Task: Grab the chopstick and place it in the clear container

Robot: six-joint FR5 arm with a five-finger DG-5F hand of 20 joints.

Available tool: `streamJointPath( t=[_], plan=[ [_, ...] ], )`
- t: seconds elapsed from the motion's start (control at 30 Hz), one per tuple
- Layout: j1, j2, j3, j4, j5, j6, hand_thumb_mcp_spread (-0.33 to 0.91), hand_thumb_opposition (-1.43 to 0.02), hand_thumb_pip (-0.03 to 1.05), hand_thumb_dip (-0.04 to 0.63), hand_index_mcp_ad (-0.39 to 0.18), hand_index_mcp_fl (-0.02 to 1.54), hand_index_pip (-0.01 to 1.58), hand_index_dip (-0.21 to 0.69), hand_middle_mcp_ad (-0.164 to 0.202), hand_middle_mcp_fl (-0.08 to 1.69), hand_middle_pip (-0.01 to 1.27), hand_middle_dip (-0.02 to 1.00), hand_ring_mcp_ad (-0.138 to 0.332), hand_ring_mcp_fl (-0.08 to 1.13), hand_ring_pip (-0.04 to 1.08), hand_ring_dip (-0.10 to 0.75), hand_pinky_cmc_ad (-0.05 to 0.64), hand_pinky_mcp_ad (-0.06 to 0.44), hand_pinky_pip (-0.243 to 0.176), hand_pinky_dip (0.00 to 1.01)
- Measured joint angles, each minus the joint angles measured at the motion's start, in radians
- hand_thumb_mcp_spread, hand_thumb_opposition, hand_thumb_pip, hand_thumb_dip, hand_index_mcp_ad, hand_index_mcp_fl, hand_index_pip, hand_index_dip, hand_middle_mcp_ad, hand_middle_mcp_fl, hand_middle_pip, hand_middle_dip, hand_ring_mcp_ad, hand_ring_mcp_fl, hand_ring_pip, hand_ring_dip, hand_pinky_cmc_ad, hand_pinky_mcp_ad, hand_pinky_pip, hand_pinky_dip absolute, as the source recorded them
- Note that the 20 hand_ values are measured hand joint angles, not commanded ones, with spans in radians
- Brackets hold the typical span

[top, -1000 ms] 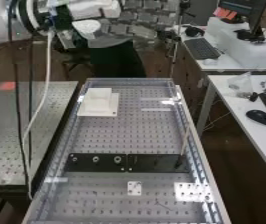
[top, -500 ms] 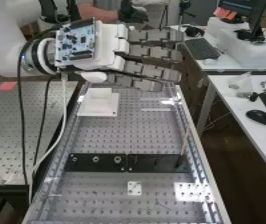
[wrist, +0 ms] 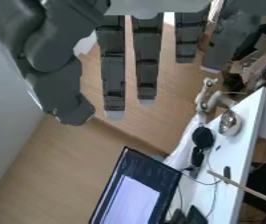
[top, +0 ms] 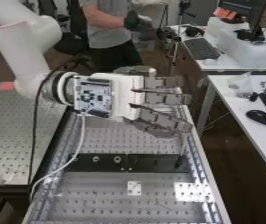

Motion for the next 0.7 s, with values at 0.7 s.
streamJointPath(
  t=[0.7],
  plan=[
    [-0.018, -0.171, 0.123, -0.111, -0.027, 0.188, 0.29, -0.82, 0.86, 0.344, -0.054, 0.35, 0.68, -0.005, 0.094, 0.58, 0.23, 0.47, 0.213, 0.16, 0.08, 0.162, 0.265, 0.248, -0.154, 0.47]
  ],
)
